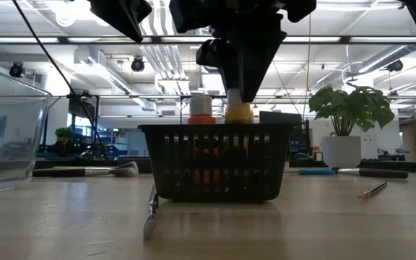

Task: Pick & Place Paint Supplies
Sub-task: Put the yellow paint bottle into the black bin, then put the green paint bottle into the black bin

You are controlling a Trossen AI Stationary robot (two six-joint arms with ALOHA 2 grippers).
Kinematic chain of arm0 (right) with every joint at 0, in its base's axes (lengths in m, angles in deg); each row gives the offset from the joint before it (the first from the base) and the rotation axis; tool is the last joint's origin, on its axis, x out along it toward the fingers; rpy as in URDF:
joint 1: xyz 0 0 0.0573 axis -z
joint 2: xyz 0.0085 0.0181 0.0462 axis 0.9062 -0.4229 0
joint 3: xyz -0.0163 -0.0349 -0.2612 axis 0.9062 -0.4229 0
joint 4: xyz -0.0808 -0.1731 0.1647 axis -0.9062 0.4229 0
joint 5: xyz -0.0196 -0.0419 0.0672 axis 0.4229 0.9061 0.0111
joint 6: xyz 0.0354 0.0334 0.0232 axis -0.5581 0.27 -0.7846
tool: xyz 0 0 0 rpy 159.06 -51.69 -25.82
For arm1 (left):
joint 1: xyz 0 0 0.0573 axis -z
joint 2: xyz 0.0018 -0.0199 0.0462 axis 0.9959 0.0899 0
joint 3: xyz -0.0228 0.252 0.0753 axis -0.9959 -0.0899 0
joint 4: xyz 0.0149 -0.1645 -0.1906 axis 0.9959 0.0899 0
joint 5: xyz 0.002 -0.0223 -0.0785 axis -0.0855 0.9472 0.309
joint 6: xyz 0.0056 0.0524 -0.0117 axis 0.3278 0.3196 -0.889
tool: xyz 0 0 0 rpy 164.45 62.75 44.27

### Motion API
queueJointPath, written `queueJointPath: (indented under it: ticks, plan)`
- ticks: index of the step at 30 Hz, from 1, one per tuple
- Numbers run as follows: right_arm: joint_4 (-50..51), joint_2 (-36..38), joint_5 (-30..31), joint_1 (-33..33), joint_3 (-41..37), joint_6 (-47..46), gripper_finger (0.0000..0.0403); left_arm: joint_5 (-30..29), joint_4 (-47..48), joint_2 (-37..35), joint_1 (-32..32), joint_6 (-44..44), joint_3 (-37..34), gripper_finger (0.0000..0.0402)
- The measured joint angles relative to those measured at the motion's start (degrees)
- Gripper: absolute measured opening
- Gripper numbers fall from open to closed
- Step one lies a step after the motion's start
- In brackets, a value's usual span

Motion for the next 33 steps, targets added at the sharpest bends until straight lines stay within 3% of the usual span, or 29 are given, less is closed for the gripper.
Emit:
queueJointPath:
  ticks: [12, 22, 28, 33]
  plan:
    - [0.26, 0.45, 0.59, 0.09, -0.02, -0.66, 0.0194, 0.0, 0.07, 0.0, -0.01, -0.19, -0.04, 0.0033]
    - [4.67, 11.0, 10.61, 0.15, -1.1, -6.2, 0.0195, 0.04, 0.14, 0.0, -0.02, -0.24, -0.07, 0.0033]
    - [0.9, 23.85, 18.99, 1.22, -11.85, -10.07, 0.0195, 0.04, 0.13, 0.0, -0.02, -0.22, -0.09, 0.0033]
    - [-10.27, 34.37, 19.42, 7.14, -27.78, -9.71, 0.0196, 0.02, 0.06, 0.0, -0.01, 0.5, -0.09, 0.0033]
